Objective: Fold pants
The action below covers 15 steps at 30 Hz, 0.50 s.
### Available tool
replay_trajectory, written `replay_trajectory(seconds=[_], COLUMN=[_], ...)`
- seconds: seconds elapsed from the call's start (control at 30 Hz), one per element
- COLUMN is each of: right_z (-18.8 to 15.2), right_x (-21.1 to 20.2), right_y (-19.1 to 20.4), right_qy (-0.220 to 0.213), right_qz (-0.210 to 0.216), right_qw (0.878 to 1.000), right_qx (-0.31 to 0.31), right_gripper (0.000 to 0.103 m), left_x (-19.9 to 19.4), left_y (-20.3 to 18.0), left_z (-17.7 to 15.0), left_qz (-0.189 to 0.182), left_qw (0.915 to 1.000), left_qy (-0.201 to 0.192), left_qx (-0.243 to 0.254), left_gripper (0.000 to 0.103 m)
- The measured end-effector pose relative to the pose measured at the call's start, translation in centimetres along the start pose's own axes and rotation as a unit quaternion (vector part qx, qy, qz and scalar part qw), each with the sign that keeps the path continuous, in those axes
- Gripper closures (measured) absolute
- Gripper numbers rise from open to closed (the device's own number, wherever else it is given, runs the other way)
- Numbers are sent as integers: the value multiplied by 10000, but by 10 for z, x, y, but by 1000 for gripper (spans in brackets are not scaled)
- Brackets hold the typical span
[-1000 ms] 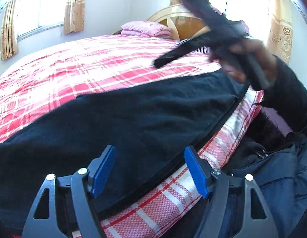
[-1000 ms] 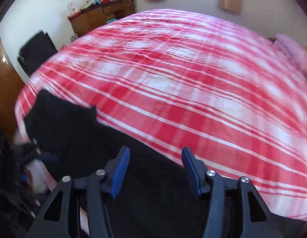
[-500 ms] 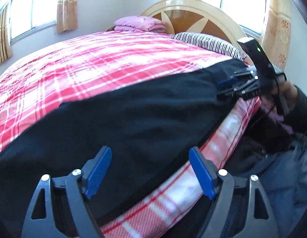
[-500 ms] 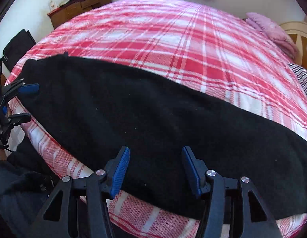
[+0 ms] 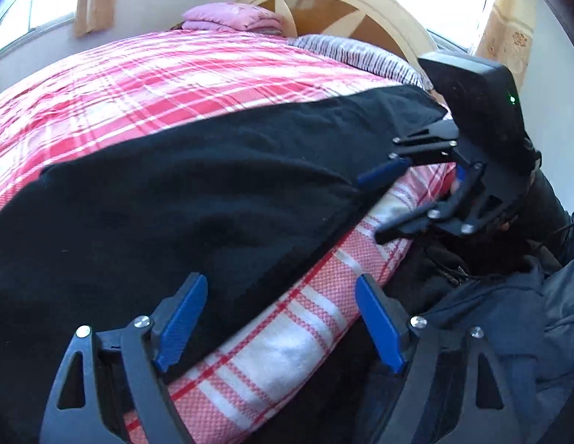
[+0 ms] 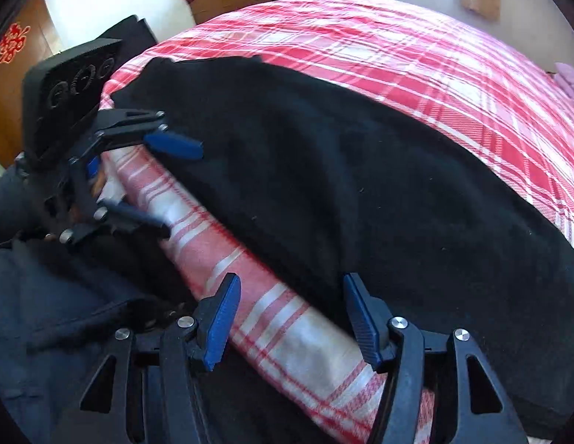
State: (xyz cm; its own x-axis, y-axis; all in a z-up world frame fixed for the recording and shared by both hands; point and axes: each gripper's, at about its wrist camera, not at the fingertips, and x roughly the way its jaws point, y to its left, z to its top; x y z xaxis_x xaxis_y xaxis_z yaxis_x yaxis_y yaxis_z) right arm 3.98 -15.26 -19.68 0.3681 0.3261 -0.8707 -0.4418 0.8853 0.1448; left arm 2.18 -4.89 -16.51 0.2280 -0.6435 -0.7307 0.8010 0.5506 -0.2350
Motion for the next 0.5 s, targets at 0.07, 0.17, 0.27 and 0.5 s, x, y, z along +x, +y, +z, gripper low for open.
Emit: replay_trajectory(seconds=[0.07,0.17,0.27,0.5], right_z=[5,18,30,35], right_x=[-10,-20,-10,25], right_y=[-7,-10,-7,7], right_qy=[-220,-711,-741,-63], right_qz=[173,185,495,595], right_qw=[9994,9967,9952,9977], right_qx=[188,345,404,308], right_gripper=[43,43,43,41], left_x=[-8,-16,-8,5], left_y=[2,5,12,15], left_z=[5,10,15,-3], left_qz=[88,183,224,329], left_qw=[9998,9983,9983,9992], left_qy=[-203,-540,-502,-110], left_qx=[22,-111,-212,-177], left_gripper=[19,19,19,18])
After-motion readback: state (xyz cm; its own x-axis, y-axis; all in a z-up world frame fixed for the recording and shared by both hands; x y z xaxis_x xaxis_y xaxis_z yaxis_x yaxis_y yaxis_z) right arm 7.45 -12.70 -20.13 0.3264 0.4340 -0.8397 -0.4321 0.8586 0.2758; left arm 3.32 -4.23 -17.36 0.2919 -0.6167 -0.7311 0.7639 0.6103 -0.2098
